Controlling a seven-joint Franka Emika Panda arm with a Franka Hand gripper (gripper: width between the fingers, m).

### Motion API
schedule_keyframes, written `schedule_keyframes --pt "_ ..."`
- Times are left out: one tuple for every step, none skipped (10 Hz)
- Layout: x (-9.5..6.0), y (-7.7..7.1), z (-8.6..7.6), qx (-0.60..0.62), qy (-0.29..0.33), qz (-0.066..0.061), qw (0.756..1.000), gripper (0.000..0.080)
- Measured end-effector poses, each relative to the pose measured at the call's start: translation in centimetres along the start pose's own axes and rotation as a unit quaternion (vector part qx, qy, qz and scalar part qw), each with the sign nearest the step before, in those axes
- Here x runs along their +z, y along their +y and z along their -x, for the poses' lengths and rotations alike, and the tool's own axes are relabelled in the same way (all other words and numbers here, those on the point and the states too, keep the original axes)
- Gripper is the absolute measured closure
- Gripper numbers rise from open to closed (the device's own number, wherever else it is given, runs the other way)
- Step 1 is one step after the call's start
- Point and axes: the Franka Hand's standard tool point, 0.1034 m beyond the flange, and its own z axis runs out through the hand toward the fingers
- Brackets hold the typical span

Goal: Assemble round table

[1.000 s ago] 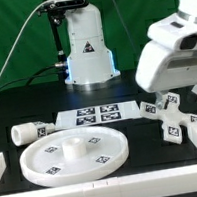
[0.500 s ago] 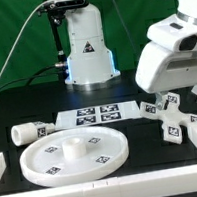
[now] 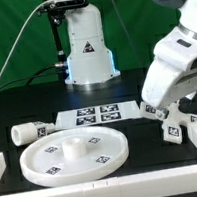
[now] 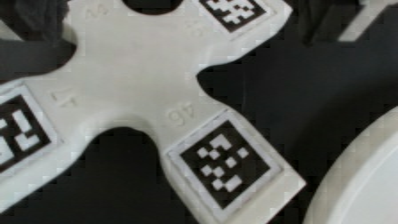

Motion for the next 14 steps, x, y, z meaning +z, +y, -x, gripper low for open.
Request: schedule_keyframes --pt "0.0 -0.3 0.2 0.019 -0.008 0.000 1.000 0.0150" --pt "-0.1 -1.0 0.4 0.039 -0.024 0.001 0.999 0.0150" --pt "-0.1 -1.3 0.5 0.050 -0.035 0.002 0.998 0.0150" --pt "0.0 -1.4 0.5 0.051 -0.039 0.001 0.998 0.0150" --pt "0.1 -1.4 0.5 0.051 -0.039 0.002 0.998 0.0150" --pt "0.1 -1.4 0.5 0.051 -0.039 0.002 0.998 0.0150" --pt "0.1 -1.4 0.5 0.051 -0.039 0.001 0.998 0.0150" --pt "0.2 -1.4 0.5 0.050 -0.039 0.001 0.998 0.0150" --pt "0.7 -1.5 0.4 0.050 -0.038 0.000 0.998 0.0150" --pt "1.1 -1.5 0.3 0.050 -0.037 -0.001 0.998 0.0150" --pt "1.4 -1.7 0.2 0.050 -0.038 -0.002 0.998 0.0150" --pt "1.7 -1.9 0.1 0.048 -0.040 -0.002 0.998 0.0150" --pt "1.9 -2.2 0.0 0.045 -0.042 -0.002 0.998 0.0150" --pt "2.1 -2.4 0.0 0.043 -0.044 -0.002 0.998 0.0150"
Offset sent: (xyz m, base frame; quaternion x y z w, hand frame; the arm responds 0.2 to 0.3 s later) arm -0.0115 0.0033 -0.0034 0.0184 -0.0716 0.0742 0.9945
